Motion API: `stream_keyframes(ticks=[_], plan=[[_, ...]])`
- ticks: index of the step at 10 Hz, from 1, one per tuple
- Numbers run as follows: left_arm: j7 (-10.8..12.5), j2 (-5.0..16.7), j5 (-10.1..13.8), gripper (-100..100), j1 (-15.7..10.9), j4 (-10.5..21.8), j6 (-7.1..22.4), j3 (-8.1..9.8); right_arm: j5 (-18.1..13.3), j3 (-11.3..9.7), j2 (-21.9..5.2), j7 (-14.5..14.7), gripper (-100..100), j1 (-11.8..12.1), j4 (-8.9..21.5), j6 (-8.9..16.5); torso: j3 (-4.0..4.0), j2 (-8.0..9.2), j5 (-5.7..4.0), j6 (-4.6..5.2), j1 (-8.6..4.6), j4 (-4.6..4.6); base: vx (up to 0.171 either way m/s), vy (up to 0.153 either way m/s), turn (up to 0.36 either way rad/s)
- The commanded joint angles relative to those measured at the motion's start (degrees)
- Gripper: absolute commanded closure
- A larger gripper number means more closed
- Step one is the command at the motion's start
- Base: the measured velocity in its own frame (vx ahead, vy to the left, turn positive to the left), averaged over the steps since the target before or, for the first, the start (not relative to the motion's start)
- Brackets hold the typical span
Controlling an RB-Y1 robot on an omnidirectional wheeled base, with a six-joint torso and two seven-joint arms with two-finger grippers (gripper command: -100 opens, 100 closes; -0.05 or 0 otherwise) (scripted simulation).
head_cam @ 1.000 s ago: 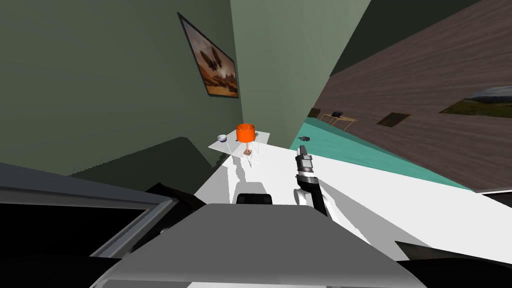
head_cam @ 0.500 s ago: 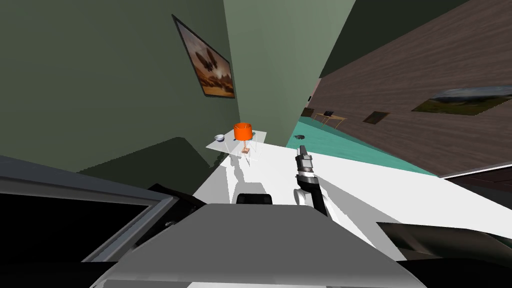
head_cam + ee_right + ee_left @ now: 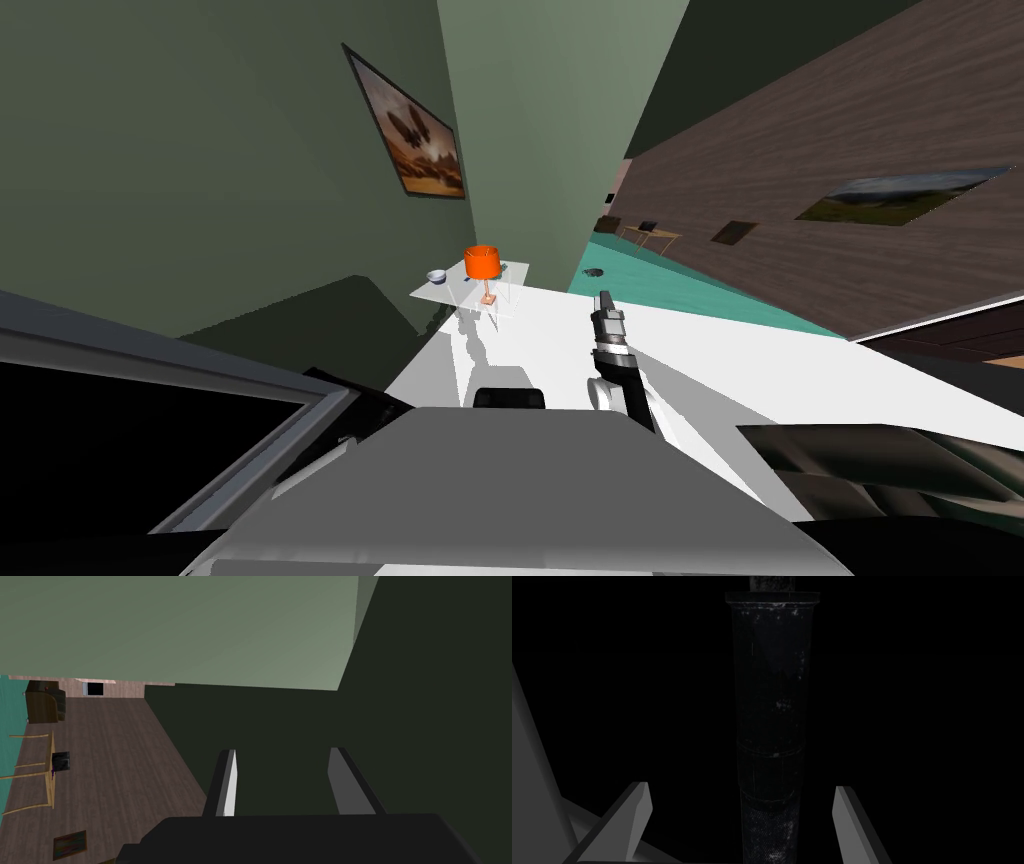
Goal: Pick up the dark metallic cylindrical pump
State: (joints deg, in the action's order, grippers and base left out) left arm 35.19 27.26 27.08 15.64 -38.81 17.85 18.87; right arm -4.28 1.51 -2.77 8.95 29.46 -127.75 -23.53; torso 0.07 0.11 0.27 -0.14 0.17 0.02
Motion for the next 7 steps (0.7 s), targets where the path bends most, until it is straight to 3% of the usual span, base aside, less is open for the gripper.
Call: stream_keyframes(ticks=[1, 5, 6, 7], plan=[[0.0, 0.0, 0.0, 100, 0.0, 0.0, 0.0, 0.0, 0.0, 0.0, 0.0, 0.0, 0, 0.0, 0.0, 0.0, 0.0, 0.0, 0.0, 0.0, 0.0, 0.0, 0.0, 0.0, 0.0], [0.04, 0.0, 0.01, 100, 0.03, 0.01, 0.02, 0.02, 0.0, 0.0, 0.0, 0.0, 0, 0.0, 0.0, 0.0, -0.05, -0.09, 0.02, 0.03, 0.04, -0.02, 0.0, 0.0, 0.0], [0.03, 0.0, 0.01, 0, 0.02, 0.01, 0.02, 0.02, 0.0, 0.0, 0.0, 0.0, 0, 0.0, 0.0, 0.0, -0.06, -0.1, 0.02, 0.02, 0.04, -0.02, 0.0, 0.0, 0.0], [0.09, 0.02, 1.12, 100, 2.89, -2.86, -0.81, -1.83, 0.0, 0.0, 0.0, 0.0, 0, 0.0, 0.0, 0.0, -0.06, -0.1, 0.01, 0.02, 0.04, -0.02, 0.092, 0.018, 0.191]])
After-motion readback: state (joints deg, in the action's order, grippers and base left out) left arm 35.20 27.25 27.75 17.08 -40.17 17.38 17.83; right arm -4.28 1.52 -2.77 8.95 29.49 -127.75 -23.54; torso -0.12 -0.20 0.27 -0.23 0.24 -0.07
